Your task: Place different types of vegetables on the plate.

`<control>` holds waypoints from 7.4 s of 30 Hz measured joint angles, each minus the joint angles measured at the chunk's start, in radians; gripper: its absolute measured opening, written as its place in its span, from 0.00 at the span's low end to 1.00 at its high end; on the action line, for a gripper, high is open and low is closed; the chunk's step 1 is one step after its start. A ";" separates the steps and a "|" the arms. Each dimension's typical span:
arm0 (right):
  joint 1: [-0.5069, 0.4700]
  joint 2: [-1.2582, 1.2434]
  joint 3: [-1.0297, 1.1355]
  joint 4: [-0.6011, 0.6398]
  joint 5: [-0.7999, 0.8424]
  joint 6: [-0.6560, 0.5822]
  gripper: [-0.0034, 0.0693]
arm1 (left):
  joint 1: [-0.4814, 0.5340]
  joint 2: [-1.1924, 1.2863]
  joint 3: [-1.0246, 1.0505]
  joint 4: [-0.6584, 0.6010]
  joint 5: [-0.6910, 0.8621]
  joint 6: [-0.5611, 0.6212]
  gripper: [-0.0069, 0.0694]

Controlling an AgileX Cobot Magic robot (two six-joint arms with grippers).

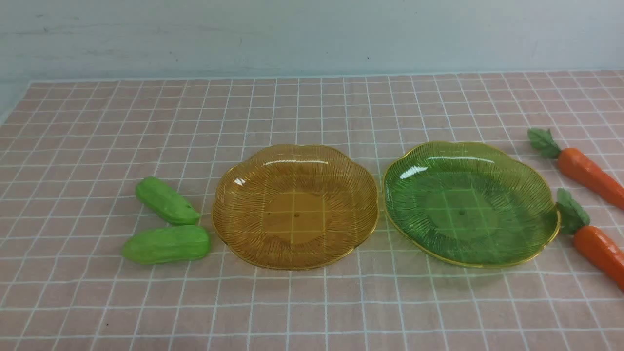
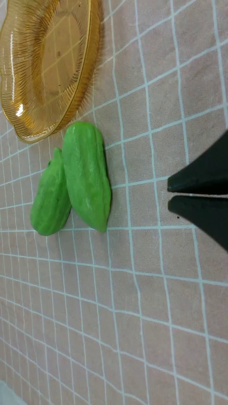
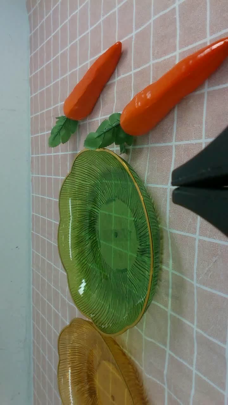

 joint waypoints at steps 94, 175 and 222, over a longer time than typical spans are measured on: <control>0.000 1.207 -0.781 -0.143 0.515 0.180 0.24 | -0.002 0.950 -0.661 -0.279 0.608 -0.147 0.09; -0.177 2.137 -1.516 -0.457 0.321 0.205 0.49 | -0.002 0.967 -0.676 -0.275 0.657 -0.106 0.14; -0.110 2.028 -1.797 0.174 0.841 -0.013 0.33 | -0.002 0.967 -0.676 -0.237 0.642 -0.106 0.15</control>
